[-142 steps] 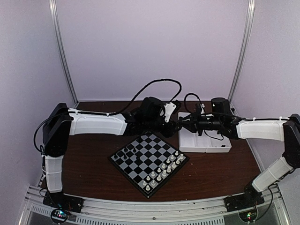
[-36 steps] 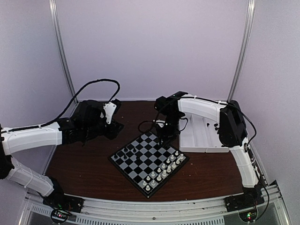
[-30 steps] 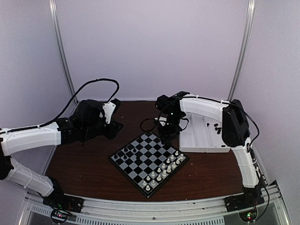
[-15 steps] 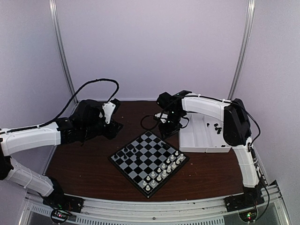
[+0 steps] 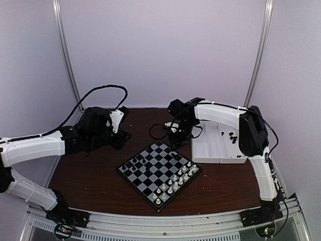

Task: Set up the chess pieces on the board
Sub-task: Pick up the chess piece from the chessboard.

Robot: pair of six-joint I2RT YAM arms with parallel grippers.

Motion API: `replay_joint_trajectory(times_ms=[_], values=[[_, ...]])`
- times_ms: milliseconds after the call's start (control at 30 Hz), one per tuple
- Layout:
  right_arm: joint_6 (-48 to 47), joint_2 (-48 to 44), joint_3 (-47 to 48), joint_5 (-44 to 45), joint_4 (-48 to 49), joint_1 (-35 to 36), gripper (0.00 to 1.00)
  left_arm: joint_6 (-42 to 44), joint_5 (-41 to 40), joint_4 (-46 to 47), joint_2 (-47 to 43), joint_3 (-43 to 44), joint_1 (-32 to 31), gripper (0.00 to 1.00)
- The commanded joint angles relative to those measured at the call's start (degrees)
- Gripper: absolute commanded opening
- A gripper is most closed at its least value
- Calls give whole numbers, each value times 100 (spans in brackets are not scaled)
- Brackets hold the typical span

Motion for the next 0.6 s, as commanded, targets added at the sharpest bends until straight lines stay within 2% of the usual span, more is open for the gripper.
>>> replay_joint_trajectory(times_ms=[0, 567], values=[[72, 100, -125, -13, -34, 79, 31, 12, 77, 97, 11, 192, 46, 49], [91, 367, -68, 140, -134, 238, 22, 10, 49, 55, 36, 221, 44, 49]])
